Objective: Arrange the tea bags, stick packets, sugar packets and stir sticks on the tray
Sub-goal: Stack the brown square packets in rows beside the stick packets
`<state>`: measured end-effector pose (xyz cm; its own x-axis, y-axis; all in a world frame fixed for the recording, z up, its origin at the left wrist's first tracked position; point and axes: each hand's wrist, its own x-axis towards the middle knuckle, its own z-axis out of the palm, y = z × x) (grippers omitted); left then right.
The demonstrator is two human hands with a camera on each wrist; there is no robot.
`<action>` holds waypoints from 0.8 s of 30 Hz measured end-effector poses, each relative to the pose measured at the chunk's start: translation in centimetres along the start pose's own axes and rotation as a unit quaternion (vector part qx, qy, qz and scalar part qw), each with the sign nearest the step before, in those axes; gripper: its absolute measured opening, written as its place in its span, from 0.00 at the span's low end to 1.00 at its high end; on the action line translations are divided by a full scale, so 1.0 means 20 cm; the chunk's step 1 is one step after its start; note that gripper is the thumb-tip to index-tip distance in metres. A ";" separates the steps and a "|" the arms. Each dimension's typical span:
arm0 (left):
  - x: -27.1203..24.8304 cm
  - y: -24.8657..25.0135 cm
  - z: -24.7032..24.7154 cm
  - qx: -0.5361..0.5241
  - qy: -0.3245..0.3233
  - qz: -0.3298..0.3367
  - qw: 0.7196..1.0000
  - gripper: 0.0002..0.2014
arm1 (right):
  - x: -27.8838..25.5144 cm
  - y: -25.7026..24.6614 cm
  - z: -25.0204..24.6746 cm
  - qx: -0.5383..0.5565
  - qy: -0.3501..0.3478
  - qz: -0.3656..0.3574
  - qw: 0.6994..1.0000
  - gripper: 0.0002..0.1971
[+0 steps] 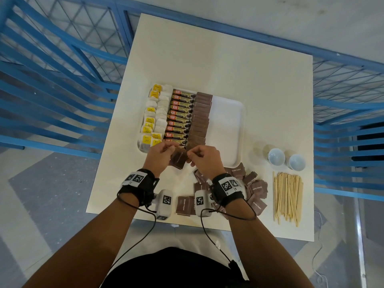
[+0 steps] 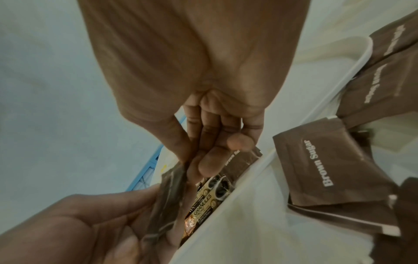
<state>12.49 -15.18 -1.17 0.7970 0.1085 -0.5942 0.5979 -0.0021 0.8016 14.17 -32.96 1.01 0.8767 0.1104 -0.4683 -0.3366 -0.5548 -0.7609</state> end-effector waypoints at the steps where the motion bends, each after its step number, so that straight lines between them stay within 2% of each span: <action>1: -0.01 0.01 0.01 -0.025 -0.002 -0.022 0.999 0.07 | 0.00 0.00 0.00 0.005 0.014 0.006 1.000 0.05; 3: -0.03 0.01 0.01 -0.053 -0.022 -0.049 0.997 0.05 | 0.00 0.01 -0.01 0.025 0.042 0.019 0.999 0.05; 6: -0.04 -0.01 0.01 -0.043 -0.049 -0.038 0.997 0.06 | 0.01 0.02 -0.03 0.056 0.058 0.032 0.996 0.05; 9: -0.03 -0.02 0.01 -0.028 -0.041 -0.028 0.998 0.05 | 0.02 0.03 -0.02 0.045 0.042 0.028 0.998 0.02; 14: -0.05 -0.01 0.00 0.009 -0.065 -0.021 0.998 0.04 | 0.02 0.03 -0.02 -0.011 0.008 -0.012 1.000 0.07; 19: -0.05 -0.01 0.00 0.022 -0.051 -0.016 0.998 0.06 | 0.01 0.06 -0.02 0.040 0.039 0.019 0.998 0.04; 24: -0.03 -0.04 0.00 0.045 -0.030 -0.014 0.998 0.05 | -0.01 0.11 -0.02 0.010 0.029 0.018 0.999 0.06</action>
<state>11.44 -15.23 -1.47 0.7816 0.0495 -0.6219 0.6236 -0.0890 0.7767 13.31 -34.56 -0.43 0.8819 0.0419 -0.4695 -0.3754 -0.5401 -0.7532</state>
